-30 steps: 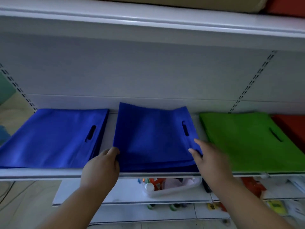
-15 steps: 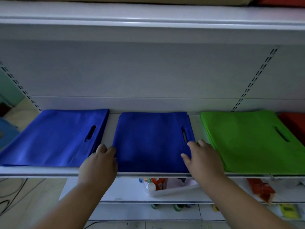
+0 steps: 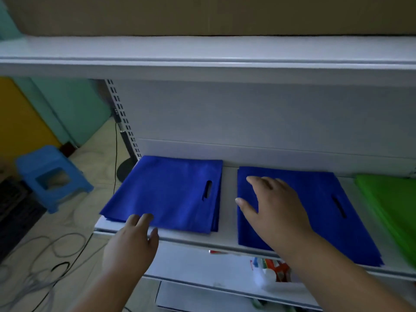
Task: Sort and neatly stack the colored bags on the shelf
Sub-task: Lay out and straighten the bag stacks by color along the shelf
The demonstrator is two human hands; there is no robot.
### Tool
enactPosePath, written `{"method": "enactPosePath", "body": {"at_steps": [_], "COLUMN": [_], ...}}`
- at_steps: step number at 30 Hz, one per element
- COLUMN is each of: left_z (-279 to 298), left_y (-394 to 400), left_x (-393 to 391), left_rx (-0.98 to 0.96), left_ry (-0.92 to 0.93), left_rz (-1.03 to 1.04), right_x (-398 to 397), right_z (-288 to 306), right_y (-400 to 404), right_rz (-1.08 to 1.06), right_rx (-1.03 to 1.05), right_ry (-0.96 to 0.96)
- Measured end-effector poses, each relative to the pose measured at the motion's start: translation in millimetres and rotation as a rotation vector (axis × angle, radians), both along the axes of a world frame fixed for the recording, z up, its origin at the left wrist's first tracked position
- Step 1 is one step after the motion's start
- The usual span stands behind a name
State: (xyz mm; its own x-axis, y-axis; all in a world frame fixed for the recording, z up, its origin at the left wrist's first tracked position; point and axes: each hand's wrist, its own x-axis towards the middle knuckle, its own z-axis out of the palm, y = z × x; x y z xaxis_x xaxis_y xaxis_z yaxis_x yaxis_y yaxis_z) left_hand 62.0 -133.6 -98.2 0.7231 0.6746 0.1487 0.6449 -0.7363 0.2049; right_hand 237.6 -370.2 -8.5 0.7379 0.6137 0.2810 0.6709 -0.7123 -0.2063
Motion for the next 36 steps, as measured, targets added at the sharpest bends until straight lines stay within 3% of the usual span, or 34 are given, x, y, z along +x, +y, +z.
{"method": "enactPosePath", "body": {"at_steps": [7, 15, 19, 23, 30, 33, 36], "left_z": [0, 5, 7, 8, 6, 9, 11], "left_y": [101, 149, 157, 164, 179, 185, 187], "left_x": [-25, -21, -19, -25, -32, -36, -39], "left_rx": [-0.012, -0.182, -0.155, -0.114, -0.147, -0.173, -0.249], "left_ry": [0.039, 0.068, 0.054, 0.047, -0.003, -0.029, -0.06], "left_rz": [0.035, -0.03, -0.098, -0.142, -0.126, -0.087, -0.061], "right_x": [-35, -75, -81, -91, -101, -107, -106], "right_z": [-11, -53, -71, -78, -67, -65, -65], "right_y": [87, 121, 127, 135, 141, 140, 135], "right_rz": [-0.084, -0.297, -0.309, -0.259, -0.251, -0.247, -0.38], "right_rx": [-0.009, -0.273, -0.311, -0.316, -0.226, -0.089, -0.081], "right_ry": [-0.038, 0.201, 0.012, -0.087, 0.142, 0.201, 0.187]}}
